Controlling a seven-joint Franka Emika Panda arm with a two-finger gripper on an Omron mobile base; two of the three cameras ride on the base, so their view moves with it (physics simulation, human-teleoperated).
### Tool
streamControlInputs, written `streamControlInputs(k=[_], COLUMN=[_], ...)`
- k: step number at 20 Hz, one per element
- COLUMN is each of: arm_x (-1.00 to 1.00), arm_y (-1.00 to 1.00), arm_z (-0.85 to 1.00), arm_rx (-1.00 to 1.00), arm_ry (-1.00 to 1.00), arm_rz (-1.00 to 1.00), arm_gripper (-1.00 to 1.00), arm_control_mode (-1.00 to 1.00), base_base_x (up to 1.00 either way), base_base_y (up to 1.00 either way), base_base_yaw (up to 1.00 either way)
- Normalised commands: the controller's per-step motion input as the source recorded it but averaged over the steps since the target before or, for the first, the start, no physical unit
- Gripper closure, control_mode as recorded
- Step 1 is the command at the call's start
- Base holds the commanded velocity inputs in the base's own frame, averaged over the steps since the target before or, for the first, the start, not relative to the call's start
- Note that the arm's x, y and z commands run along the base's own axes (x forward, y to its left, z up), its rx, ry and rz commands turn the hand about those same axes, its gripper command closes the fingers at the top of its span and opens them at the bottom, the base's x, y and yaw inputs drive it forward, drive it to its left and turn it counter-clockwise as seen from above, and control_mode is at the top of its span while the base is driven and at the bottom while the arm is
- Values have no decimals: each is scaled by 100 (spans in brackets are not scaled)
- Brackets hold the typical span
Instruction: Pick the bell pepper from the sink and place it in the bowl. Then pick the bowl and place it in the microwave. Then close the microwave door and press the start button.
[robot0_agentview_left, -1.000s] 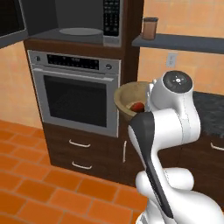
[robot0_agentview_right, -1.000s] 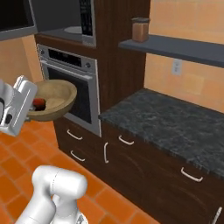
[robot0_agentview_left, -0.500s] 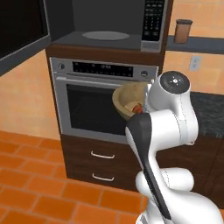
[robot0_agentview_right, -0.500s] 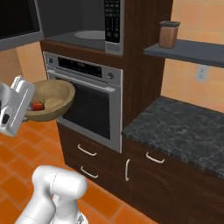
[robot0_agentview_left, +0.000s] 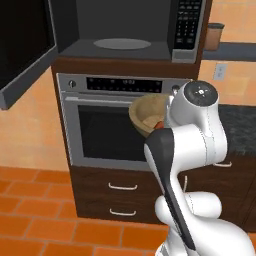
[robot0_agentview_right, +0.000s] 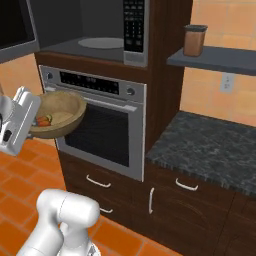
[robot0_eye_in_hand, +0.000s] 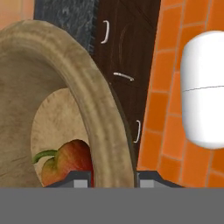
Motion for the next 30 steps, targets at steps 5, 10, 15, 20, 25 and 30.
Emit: streamControlInputs(k=[5, 10, 15, 20, 25, 30], arm_x=[0, 0, 0, 0, 0, 0], arm_y=[0, 0, 0, 0, 0, 0], arm_z=[0, 0, 0, 0, 0, 0], arm_rx=[0, 0, 0, 0, 0, 0], arm_ry=[0, 0, 0, 0, 0, 0], arm_rz=[0, 0, 0, 0, 0, 0], arm_gripper=[100, 100, 100, 100, 100, 100], arm_control_mode=[100, 100, 100, 100, 100, 100], base_base_x=[43, 44, 47, 41, 19, 52], base_base_y=[44, 41, 36, 48, 69, 19], base_base_yaw=[-30, -32, -33, -28, -17, -17])
